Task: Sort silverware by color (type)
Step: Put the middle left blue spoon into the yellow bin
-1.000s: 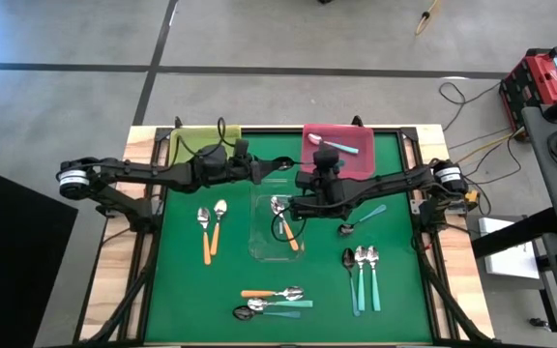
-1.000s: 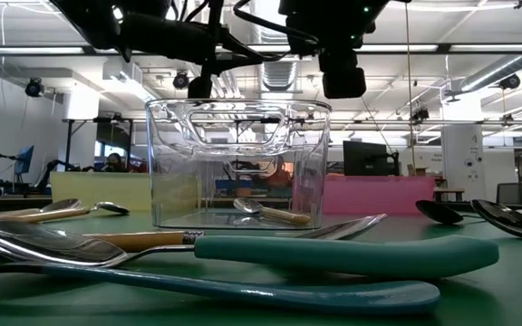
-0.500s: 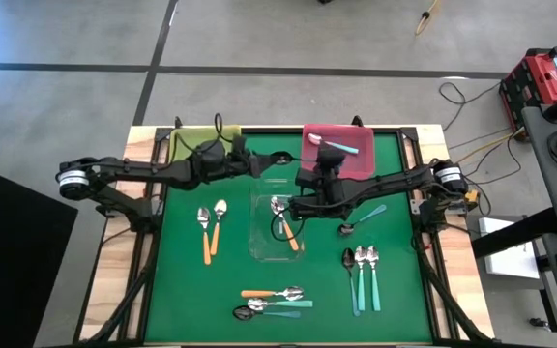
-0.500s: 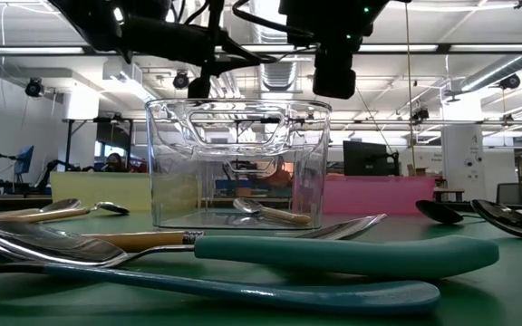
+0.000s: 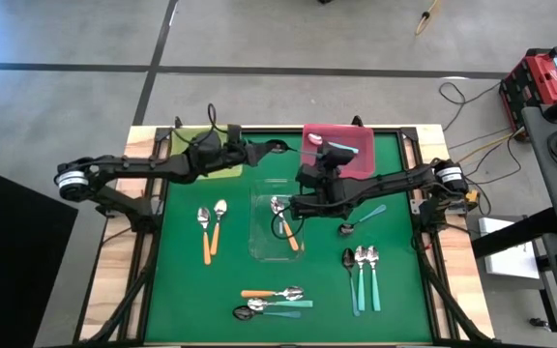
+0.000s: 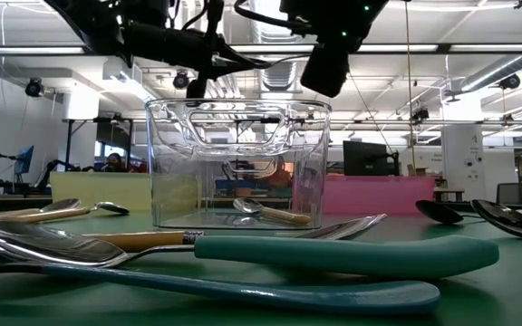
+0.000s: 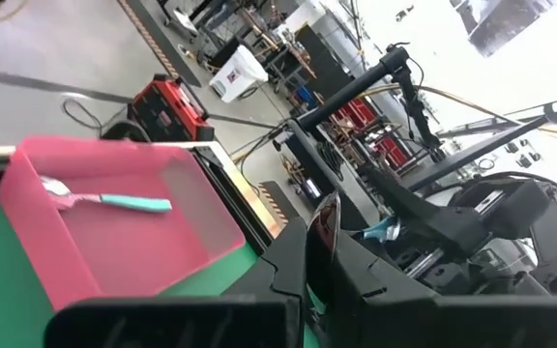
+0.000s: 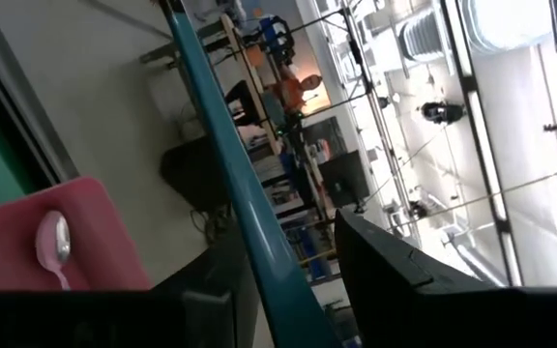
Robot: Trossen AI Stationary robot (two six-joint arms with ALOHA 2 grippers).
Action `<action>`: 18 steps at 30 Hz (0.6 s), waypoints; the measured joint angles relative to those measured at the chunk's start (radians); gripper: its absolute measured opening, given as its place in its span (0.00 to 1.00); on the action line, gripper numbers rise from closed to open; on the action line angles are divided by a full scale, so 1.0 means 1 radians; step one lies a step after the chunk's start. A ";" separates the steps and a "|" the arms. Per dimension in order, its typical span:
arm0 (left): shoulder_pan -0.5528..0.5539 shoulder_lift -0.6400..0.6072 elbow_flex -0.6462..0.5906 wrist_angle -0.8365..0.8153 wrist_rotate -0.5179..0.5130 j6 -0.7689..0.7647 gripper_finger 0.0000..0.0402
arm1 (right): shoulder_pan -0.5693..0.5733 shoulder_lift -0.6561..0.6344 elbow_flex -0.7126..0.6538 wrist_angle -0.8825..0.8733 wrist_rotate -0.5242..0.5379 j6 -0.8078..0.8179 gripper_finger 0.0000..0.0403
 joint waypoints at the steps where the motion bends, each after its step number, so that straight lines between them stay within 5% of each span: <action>1: 0.009 -0.002 0.000 -0.001 0.008 0.006 0.00 | 0.000 0.000 0.000 0.000 0.000 0.009 0.29; 6: 0.064 -0.032 0.002 -0.062 0.038 0.061 0.00 | 0.000 0.000 0.000 -0.001 -0.009 0.074 0.29; 13: 0.144 -0.153 0.003 -0.348 0.033 0.216 0.00 | -0.013 0.000 -0.002 0.001 -0.014 0.104 0.29; 18: 0.186 -0.249 0.002 -0.602 -0.077 0.317 0.00 | -0.039 0.000 -0.002 0.019 -0.008 0.105 0.29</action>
